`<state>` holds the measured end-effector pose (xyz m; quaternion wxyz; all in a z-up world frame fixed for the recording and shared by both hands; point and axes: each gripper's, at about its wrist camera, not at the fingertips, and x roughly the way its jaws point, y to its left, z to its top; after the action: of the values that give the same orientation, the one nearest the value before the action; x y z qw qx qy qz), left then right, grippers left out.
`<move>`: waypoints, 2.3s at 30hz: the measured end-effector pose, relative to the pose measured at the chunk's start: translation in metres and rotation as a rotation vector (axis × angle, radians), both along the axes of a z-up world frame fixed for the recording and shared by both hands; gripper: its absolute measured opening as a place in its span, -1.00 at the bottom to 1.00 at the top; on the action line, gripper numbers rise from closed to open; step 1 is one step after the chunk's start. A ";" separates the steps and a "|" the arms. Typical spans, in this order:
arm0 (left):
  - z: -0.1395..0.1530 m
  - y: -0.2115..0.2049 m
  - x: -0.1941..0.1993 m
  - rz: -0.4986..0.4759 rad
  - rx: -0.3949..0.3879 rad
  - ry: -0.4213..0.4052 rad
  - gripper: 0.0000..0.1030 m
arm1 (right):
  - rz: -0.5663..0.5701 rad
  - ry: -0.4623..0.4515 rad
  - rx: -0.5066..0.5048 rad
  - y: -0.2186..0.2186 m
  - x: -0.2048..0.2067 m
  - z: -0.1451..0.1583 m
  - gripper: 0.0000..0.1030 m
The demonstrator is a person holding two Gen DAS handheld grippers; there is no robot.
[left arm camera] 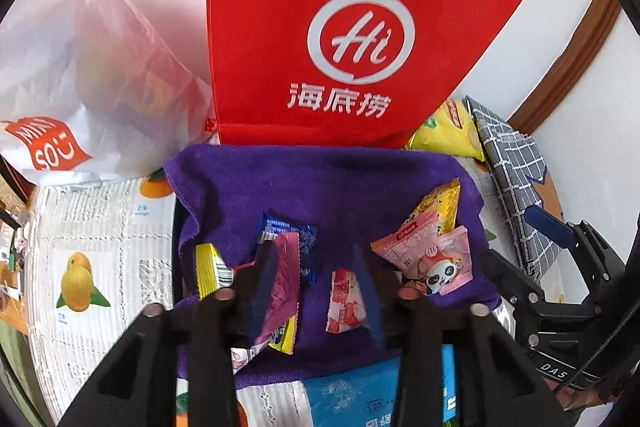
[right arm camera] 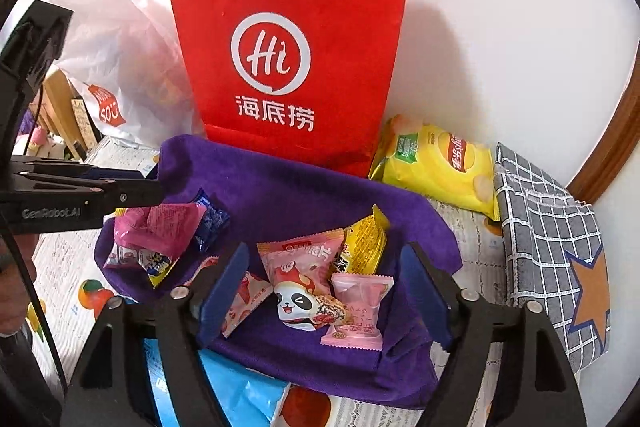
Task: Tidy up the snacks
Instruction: 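Move both tools back toward the remaining snacks beside the blue tissue pack, then grasp the red gold-print snack packet with the right tool while the left tool grasps the pink stick packet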
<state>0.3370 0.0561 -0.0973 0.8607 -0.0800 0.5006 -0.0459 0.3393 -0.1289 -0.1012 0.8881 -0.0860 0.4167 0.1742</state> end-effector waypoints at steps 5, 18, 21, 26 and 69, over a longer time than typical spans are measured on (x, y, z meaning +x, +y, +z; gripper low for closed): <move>0.013 -0.003 -0.007 -0.016 0.014 -0.037 -0.06 | -0.052 -0.042 -0.016 -0.002 -0.004 0.011 0.64; 0.047 -0.015 -0.031 -0.062 0.019 -0.144 0.09 | -0.094 -0.237 0.113 -0.012 -0.049 0.043 0.75; 0.053 -0.016 -0.036 -0.066 0.018 -0.164 0.09 | -0.096 -0.226 0.090 -0.019 -0.060 0.040 0.76; 0.062 -0.017 -0.044 -0.073 0.013 -0.193 0.10 | -0.120 -0.167 0.104 -0.045 -0.081 0.030 0.76; 0.013 -0.020 -0.184 -0.008 0.080 -0.132 0.18 | -0.121 0.078 0.151 -0.078 -0.166 -0.082 -0.45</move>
<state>0.1532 0.0358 -0.0846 0.8942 -0.0402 0.4445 -0.0345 0.1730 -0.2064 -0.1832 0.8840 0.0136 0.4412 0.1542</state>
